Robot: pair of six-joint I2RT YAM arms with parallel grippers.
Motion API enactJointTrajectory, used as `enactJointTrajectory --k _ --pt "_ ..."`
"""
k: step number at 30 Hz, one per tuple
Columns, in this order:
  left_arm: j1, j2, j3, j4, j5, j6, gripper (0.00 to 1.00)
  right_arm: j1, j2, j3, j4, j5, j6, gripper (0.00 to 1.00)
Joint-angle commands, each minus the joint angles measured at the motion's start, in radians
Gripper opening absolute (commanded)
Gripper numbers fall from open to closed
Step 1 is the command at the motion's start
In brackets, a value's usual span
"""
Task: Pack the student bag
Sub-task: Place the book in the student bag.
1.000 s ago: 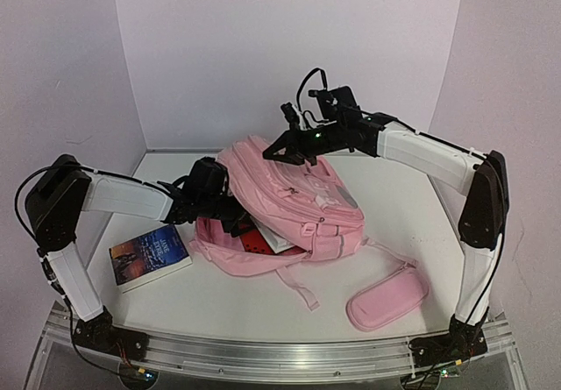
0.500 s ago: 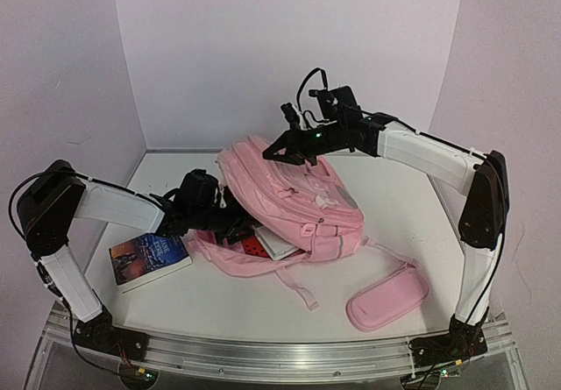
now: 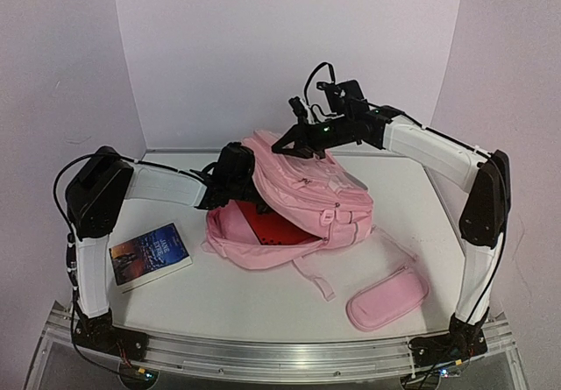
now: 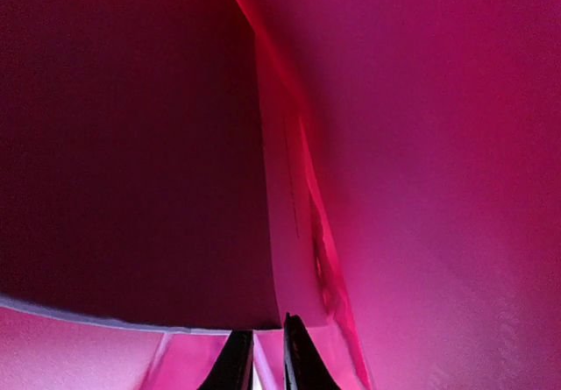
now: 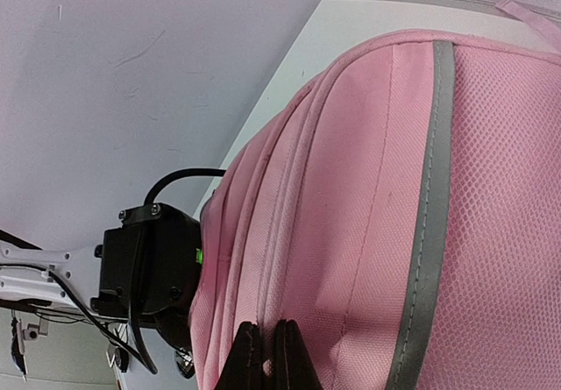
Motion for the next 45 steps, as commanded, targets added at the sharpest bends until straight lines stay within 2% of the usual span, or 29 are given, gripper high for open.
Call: enactJointTrajectory --k 1,5,6,11,16,23,26,28,32,37,45 --pt "0.003 0.099 0.138 0.028 0.000 0.030 0.18 0.028 -0.150 0.109 0.121 -0.159 -0.038 0.00" --pt "0.006 0.105 0.157 -0.063 -0.049 0.041 0.36 -0.048 -0.159 0.104 0.055 -0.152 -0.064 0.00" --pt "0.007 0.093 0.159 -0.090 -0.051 0.052 0.43 -0.069 -0.163 0.101 0.021 -0.139 -0.098 0.00" --pt "0.007 -0.007 0.175 -0.260 -0.085 0.149 0.62 -0.159 -0.200 0.046 -0.159 -0.113 -0.278 0.00" --pt "0.011 -0.122 0.176 -0.474 -0.141 0.250 0.77 -0.195 -0.219 0.043 -0.298 -0.087 -0.496 0.00" --pt "0.047 -0.249 0.094 -0.585 -0.182 0.268 0.94 -0.244 -0.236 0.016 -0.413 -0.020 -0.680 0.00" --pt "0.068 -0.284 0.057 -0.606 -0.196 0.262 0.93 -0.245 -0.231 -0.028 -0.406 0.007 -0.708 0.00" --pt "0.074 -0.292 0.029 -0.586 -0.177 0.266 0.89 -0.245 -0.215 -0.033 -0.400 -0.013 -0.679 0.00" --pt "0.072 -0.264 -0.029 -0.467 -0.096 0.244 0.76 -0.245 -0.189 -0.015 -0.356 -0.059 -0.583 0.00" --pt "0.074 -0.172 -0.029 -0.335 -0.094 0.186 0.56 -0.244 -0.189 0.011 -0.331 -0.081 -0.525 0.00" --pt "0.073 0.024 0.006 -0.023 -0.052 0.012 0.49 -0.232 -0.183 0.052 -0.282 -0.113 -0.378 0.00"
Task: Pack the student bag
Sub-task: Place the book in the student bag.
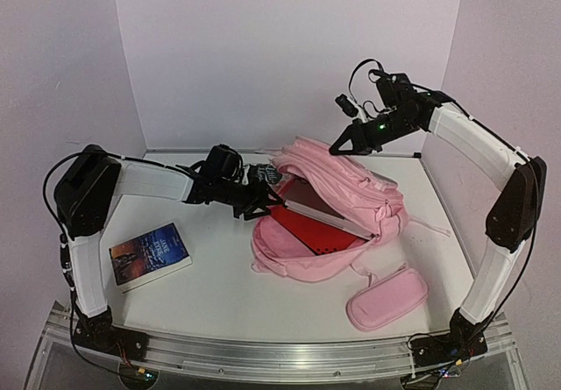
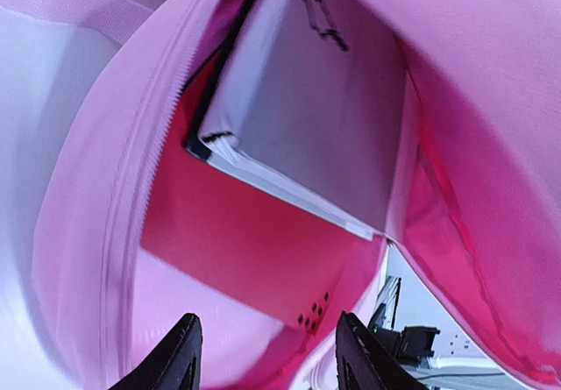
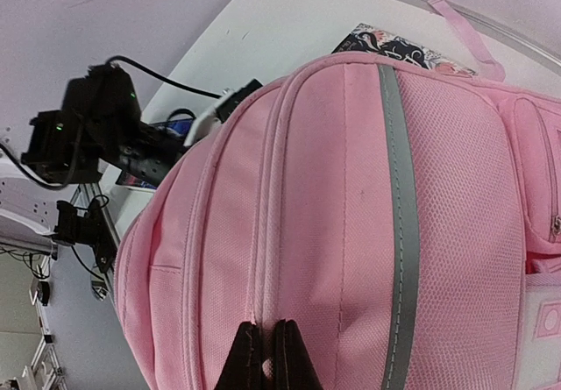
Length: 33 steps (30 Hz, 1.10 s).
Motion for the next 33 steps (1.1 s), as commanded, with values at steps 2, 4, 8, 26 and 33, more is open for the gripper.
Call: enactJointTrajectory --k 2,4,8,26,33 --pt "0.000 0.107 0.053 0.294 0.023 -0.134 0.45 0.012 -0.019 0.102 0.139 -0.086 0.106 0.00" --pt "0.000 0.156 0.099 0.324 0.037 -0.135 0.40 0.015 -0.016 0.098 0.140 -0.116 0.099 0.00" --pt "-0.004 0.243 0.228 0.324 0.064 -0.130 0.35 0.035 -0.015 0.073 0.138 -0.169 0.074 0.00" --pt "0.001 0.265 0.302 0.166 0.082 -0.041 0.51 0.029 -0.026 0.020 0.129 -0.162 0.010 0.00" --pt "0.003 0.270 0.188 0.366 0.091 -0.166 0.71 0.029 -0.048 -0.065 0.126 -0.122 0.015 0.38"
